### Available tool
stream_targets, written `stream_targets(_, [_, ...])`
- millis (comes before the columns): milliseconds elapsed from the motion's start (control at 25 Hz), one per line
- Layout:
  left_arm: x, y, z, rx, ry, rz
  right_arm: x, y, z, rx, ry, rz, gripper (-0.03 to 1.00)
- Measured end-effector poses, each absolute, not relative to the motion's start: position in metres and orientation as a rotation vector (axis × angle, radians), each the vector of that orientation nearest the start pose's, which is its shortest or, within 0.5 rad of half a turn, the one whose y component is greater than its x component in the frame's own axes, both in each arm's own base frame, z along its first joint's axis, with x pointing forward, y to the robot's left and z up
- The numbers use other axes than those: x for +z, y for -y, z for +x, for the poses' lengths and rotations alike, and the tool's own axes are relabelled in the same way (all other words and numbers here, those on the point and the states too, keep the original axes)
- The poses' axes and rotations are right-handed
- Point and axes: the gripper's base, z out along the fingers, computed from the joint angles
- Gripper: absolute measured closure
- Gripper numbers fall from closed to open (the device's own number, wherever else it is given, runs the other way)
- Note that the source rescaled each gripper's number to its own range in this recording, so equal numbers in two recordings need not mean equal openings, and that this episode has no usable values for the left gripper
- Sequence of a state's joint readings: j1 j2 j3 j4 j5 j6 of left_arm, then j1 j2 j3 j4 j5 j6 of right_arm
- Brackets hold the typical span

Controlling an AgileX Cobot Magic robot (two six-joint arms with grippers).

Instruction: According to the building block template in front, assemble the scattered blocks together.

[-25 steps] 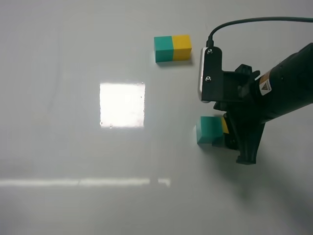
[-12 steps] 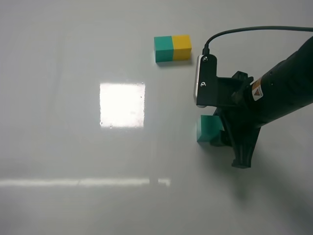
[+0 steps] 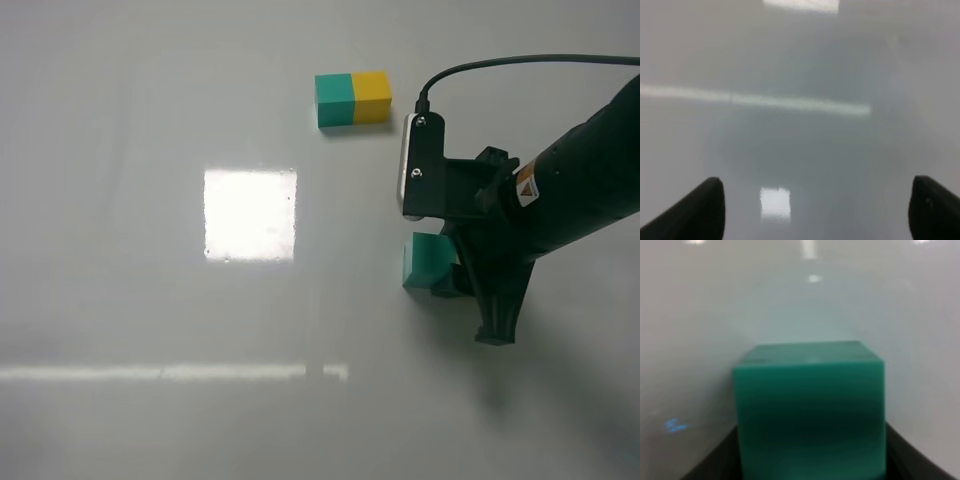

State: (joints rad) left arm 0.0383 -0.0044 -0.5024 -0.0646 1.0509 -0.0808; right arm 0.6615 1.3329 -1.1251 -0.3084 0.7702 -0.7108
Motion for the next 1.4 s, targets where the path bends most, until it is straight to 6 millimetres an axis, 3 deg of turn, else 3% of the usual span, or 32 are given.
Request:
stream_targets(360, [0.279,0.005,-0.005,-0.104,-2.024,-0.118,0.334,-0.160,0.226,-0.323,-1.808,-1.726,0.97])
stream_targets(680, [0.279,0.005,-0.005,-0.104,-2.024,-0.118,0.336,-0.190,0.213,-0.366,-1.742,-1.780,0.97])
stream_targets(1040, [0.279,0.005,-0.005,-0.104,-2.024,-0.118,0.364,-0.222,0.239,-0.349,-1.766,-1.723,0.97])
stream_targets(1400, [0.279,0.005,-0.005,-0.104,-2.024,-0.118,0.348,-0.244,0.256,-0.366,-1.789,-1.792,0.97])
